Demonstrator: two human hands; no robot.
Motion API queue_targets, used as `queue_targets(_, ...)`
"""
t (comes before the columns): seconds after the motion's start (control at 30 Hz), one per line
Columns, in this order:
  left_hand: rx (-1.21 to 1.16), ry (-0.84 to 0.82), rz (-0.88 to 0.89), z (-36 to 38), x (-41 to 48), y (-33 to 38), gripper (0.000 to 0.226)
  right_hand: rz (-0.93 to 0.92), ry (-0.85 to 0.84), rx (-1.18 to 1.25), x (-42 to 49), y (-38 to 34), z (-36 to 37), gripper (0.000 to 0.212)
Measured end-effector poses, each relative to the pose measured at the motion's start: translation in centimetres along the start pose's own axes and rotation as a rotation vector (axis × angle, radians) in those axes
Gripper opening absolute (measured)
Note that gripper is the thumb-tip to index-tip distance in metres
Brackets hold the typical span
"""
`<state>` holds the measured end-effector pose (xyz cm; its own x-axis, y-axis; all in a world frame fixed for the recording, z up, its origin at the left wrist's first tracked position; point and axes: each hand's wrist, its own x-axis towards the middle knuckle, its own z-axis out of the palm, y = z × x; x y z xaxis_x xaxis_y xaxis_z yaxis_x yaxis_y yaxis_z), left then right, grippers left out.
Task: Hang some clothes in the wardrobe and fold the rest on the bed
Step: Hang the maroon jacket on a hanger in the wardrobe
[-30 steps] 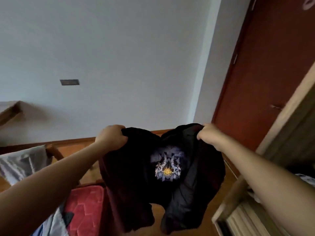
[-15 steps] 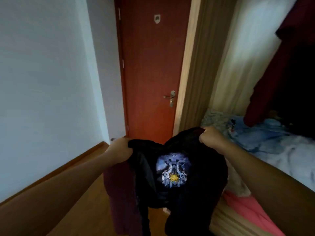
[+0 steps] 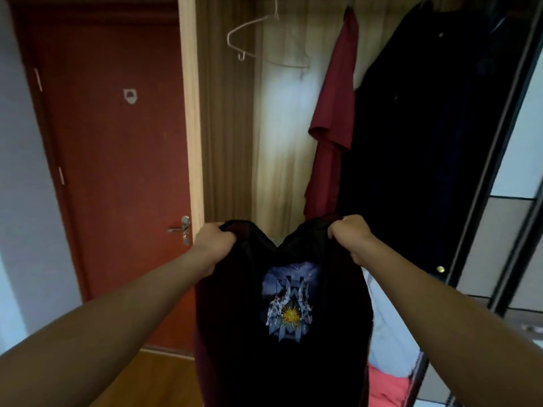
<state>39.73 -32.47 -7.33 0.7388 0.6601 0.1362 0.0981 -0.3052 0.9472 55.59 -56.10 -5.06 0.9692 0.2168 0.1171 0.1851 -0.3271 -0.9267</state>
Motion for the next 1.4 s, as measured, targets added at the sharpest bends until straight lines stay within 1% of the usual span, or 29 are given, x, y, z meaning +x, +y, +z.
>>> queue_targets(0.07,-0.065,-0.002,0.014,1.3,2.6,2.3,0.021,-0.023,0.001,0.076,2.3,-2.2,-0.3,0.015)
queue_targets(0.2,-0.131,0.007,0.06,3.5,8.0,6.7,0.021,-0.13,0.006,0.171,7.7,-6.7,0.0,0.014)
queue_targets(0.27,-0.141,0.029,0.083,4.5,10.6,8.6,0.022,-0.191,-0.005,0.199,10.7,-8.6,0.5,0.015)
queue_targets(0.33,-0.151,0.065,0.102,5.4,13.4,10.1,0.024,-0.236,-0.024,0.224,13.9,-10.0,1.3,0.013)
queue_targets(0.43,-0.117,0.112,0.115,6.7,17.8,11.8,0.025,-0.293,-0.045,0.261,18.6,-11.0,2.6,0.013)
queue_targets(0.47,-0.101,0.136,0.125,7.0,19.4,12.1,0.024,-0.313,-0.036,0.279,20.4,-11.1,2.9,0.014)
queue_targets(0.53,-0.08,0.186,0.14,7.1,22.3,12.5,0.025,-0.344,0.04,0.296,23.6,-11.0,3.1,0.013)
queue_targets(0.67,-0.039,0.272,0.161,7.2,29.1,12.5,0.026,-0.41,0.163,0.272,31.8,-10.7,2.9,0.033)
queue_targets(0.7,-0.028,0.29,0.168,7.3,30.7,12.5,0.026,-0.429,0.182,0.271,33.6,-10.7,2.9,0.032)
queue_targets(0.77,-0.001,0.31,0.188,7.4,34.0,12.5,0.026,-0.433,0.203,0.246,37.3,-10.9,3.0,0.013)
queue_targets(0.8,0.013,0.315,0.201,7.6,35.6,12.5,0.027,-0.428,0.214,0.221,39.1,-11.0,2.9,0.016)
queue_targets(0.83,0.03,0.324,0.219,7.8,37.1,12.5,0.027,-0.412,0.225,0.201,40.9,-11.0,3.0,0.027)
queue_targets(0.87,0.055,0.341,0.241,8.1,38.6,12.4,0.027,-0.391,0.232,0.175,42.5,-11.1,2.9,0.033)
queue_targets(0.9,0.087,0.362,0.269,8.4,39.9,12.2,0.027,-0.374,0.234,0.128,44.1,-10.9,2.9,0.035)
queue_targets(0.97,0.187,0.373,0.335,9.6,42.0,10.9,0.029,-0.332,0.198,0.004,46.4,-9.8,3.0,0.034)
queue_targets(1.03,0.328,0.348,0.386,11.3,44.0,8.4,0.032,-0.256,0.126,-0.13,47.8,-7.7,3.7,0.038)
queue_targets(1.1,0.47,0.297,0.394,13.1,45.7,5.1,0.034,-0.248,0.139,-0.238,48.6,-4.7,4.6,0.036)
queue_targets(1.13,0.534,0.266,0.373,14.0,46.4,3.3,0.035,-0.273,0.148,-0.285,49.0,-3.0,5.0,0.031)
queue_targets(1.2,0.661,0.199,0.292,15.9,47.5,-0.8,0.036,-0.309,0.115,-0.39,49.5,0.9,6.1,0.027)
queue_targets(1.27,0.797,0.131,0.211,17.8,48.0,-5.0,0.041,-0.304,0.043,-0.501,49.8,4.9,7.2,0.032)
queue_targets(1.33,0.942,0.033,0.168,19.7,48.0,-8.9,0.056,-0.292,-0.02,-0.643,50.1,8.5,8.4,0.037)
queue_targets(1.4,1.086,-0.094,0.155,21.5,48.1,-12.4,0.077,-0.245,-0.071,-0.791,50.6,11.3,9.6,0.036)
